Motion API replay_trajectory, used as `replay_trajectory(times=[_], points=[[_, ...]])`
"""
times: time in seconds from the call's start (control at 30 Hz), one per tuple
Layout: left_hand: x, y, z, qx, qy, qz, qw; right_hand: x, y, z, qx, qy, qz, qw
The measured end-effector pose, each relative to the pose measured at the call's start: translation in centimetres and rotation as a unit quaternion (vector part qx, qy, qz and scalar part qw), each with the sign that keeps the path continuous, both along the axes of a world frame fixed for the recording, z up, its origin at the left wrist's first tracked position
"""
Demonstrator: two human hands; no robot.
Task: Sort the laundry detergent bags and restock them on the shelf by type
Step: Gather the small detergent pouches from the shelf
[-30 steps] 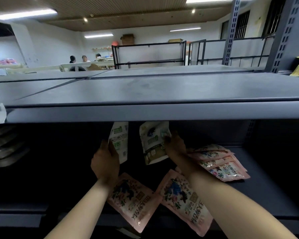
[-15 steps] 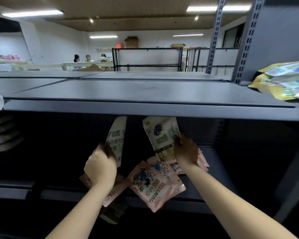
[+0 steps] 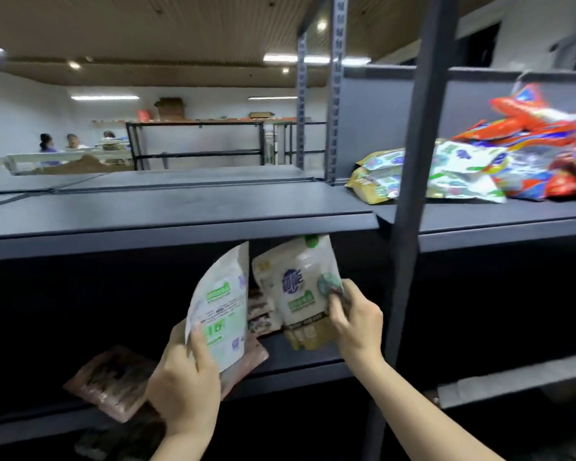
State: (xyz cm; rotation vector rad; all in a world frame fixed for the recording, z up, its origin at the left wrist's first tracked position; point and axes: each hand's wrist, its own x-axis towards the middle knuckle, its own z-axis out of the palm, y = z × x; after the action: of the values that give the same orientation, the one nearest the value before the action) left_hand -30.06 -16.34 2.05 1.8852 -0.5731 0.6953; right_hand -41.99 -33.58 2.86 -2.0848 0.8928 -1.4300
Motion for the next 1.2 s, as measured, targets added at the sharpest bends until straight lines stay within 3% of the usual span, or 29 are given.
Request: replay_trajectory(times=[0.2, 0.43, 0.6, 0.83, 0.93, 1.0, 1.07, 1.13, 1.2], points=[[-7.3, -2.3, 3.4, -0.088, -0.013, -0.078, 0.993, -8.7, -1.4, 2.2, -0.081, -0.128, -0.026, 0.988], [-13.4, -7.1, 8.6, -0.184, -0.037, -0.125, 0.974, -15.0, -6.6, 9.0, -0.056, -0.264, -0.069, 0.961], [-17.7, -13.3, 11.5, -0.222, -0.058, -0.153, 0.961, -19.1, -15.3, 13.4, 0.008, -0.264, -0.078, 0.961], [-22.0, -22.5, 14.5, -0.217, -0.095, -0.122, 0.964, -21.3, -29.4, 16.9, 0.046, -0.225, -0.071, 0.971], [-23.0, -25.6, 15.1, -0.235, -0.092, -0.11, 0.961, -19.8, -34.4, 17.8, 0.077, -0.115, -0.066, 0.988], [-23.2, -27.6, 15.5, -0.235, -0.093, -0.094, 0.963, -18.8, -36.7, 17.5, 0.03, 0.068, -0.092, 0.993], [-23.0, -29.6, 15.8, -0.236, -0.084, -0.082, 0.965, -18.3, -37.6, 17.0, -0.064, 0.221, -0.115, 0.966], [-22.9, -31.8, 16.3, -0.23, -0.086, -0.058, 0.968, -18.4, -37.8, 16.7, -0.1, 0.303, -0.081, 0.944], [-22.5, -33.9, 17.3, -0.216, -0.081, -0.022, 0.973, -18.6, -37.8, 16.4, -0.077, 0.318, -0.025, 0.945]])
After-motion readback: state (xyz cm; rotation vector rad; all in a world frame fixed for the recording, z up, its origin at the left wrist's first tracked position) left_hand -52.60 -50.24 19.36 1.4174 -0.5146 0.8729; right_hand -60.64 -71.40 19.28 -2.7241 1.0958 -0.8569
